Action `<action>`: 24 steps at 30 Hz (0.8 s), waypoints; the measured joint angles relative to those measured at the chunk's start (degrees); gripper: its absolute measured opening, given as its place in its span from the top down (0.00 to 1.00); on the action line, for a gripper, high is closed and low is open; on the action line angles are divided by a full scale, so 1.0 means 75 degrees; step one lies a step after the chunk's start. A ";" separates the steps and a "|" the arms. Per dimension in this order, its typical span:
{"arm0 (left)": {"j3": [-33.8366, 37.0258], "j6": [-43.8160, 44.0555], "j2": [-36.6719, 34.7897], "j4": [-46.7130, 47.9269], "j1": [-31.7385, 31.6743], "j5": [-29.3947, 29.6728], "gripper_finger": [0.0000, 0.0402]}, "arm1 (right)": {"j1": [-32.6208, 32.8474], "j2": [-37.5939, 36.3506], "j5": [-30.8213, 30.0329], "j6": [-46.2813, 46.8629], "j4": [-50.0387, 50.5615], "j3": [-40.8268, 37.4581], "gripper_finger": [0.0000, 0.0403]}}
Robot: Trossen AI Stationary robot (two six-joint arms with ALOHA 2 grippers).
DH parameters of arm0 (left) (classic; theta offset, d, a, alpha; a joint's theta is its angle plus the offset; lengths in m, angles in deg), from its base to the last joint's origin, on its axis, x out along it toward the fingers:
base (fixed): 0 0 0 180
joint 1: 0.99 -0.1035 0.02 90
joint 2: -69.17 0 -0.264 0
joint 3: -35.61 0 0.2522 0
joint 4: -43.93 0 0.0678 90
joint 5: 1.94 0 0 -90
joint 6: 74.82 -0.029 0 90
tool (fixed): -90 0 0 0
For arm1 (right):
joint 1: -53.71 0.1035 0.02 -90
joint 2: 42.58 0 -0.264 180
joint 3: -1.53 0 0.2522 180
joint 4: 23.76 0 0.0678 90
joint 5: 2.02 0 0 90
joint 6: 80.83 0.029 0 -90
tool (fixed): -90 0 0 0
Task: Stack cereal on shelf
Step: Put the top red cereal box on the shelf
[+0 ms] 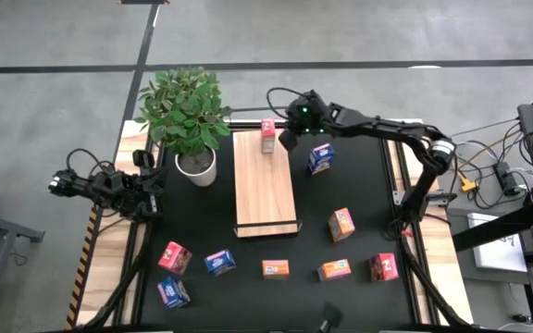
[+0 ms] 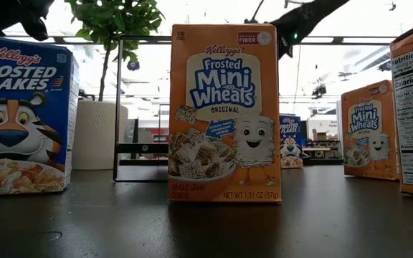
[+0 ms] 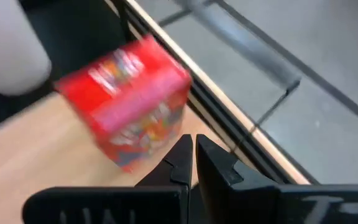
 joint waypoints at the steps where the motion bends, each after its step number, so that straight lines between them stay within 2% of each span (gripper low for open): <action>1: 0.0000 0.0000 0.0000 -0.0004 0.0002 0.0000 1.00 | -0.0008 0.0114 0.0019 0.0005 -0.0103 -0.0045 0.97; 8: -0.0001 0.0000 0.0000 -0.0001 0.0001 0.0006 1.00 | 0.0005 0.0906 0.0070 0.0003 -0.1111 -0.0100 0.97; 17: 0.0000 0.0000 0.0000 -0.0001 0.0000 0.0015 1.00 | 0.0021 0.1438 0.0473 0.0077 -0.1420 -0.0029 0.97; 24: 0.0001 -0.0003 0.0000 -0.0004 0.0000 0.0017 1.00 | 0.0106 0.1619 0.0486 0.0138 -0.1525 -0.0029 0.97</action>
